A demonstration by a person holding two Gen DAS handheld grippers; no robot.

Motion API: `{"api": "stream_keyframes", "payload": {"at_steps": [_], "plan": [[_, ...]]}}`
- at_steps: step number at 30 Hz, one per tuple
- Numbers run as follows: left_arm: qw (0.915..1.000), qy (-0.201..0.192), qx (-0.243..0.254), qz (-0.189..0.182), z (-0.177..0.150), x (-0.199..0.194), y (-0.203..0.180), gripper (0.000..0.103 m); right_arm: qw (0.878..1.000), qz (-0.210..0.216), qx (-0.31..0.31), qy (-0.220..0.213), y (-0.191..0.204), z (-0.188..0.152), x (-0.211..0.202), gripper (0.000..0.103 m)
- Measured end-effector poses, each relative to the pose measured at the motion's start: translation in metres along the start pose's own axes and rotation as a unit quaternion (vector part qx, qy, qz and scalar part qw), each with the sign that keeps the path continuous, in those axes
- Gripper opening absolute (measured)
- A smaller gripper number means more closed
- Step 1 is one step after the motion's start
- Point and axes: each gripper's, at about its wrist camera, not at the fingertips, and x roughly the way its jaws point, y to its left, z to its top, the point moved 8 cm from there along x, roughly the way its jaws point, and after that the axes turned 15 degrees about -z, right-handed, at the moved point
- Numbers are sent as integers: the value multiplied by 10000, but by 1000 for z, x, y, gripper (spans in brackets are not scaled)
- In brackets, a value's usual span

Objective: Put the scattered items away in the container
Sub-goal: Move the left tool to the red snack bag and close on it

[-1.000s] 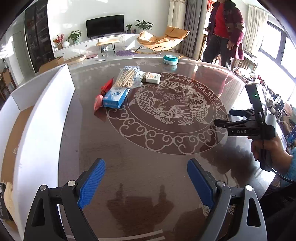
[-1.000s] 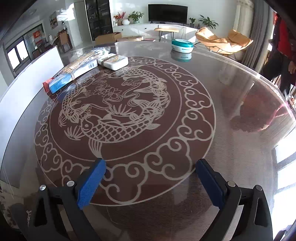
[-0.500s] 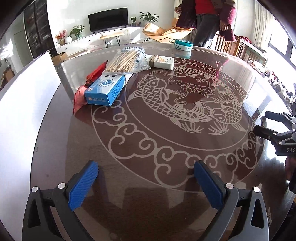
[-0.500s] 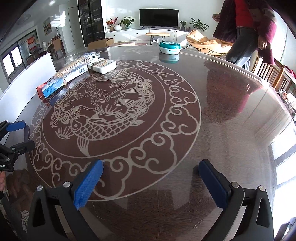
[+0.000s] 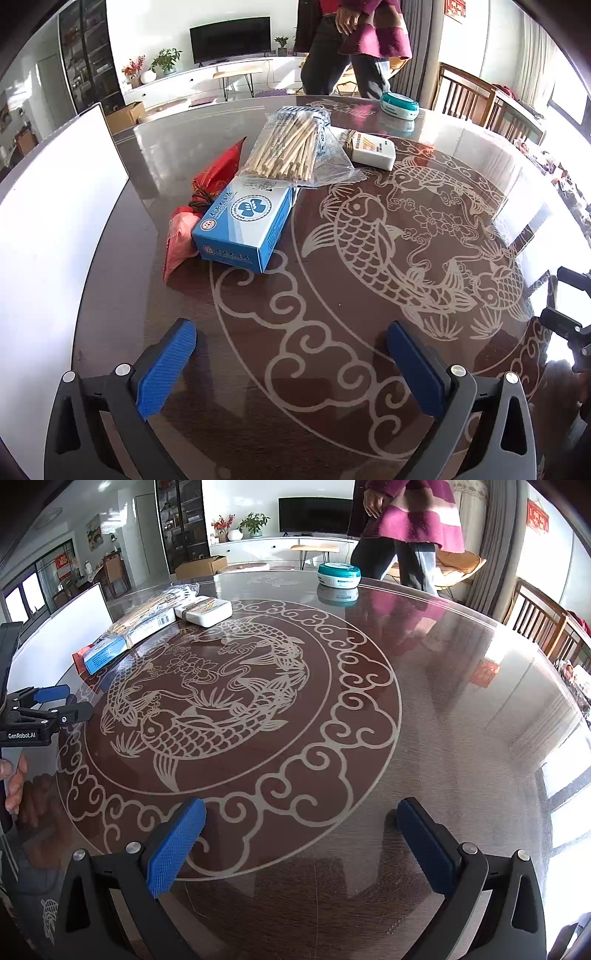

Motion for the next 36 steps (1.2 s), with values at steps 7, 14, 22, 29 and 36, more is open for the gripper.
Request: {"api": "stream_keyframes", "payload": {"at_steps": [7,14,22,29,36], "plan": [[10000,-26,-9,45,1,1,-1,103,10000,0,1,0,0,0,0,103],[9999,-55,-52,77,-1,-2,3,103,10000,-1,1,0,0,0,0,103],[9870,-920,-1315,-20,0,-29,49,103,10000,-1,2,-1,0,0,0,103],[9846,-1093,-1055,868,41,-34,65,103,10000,-1,3,-2,0,0,0,103],[9833,-703,-886,1424,85,5,85,103,10000,-1,4,-2,0,0,0,103]]}}
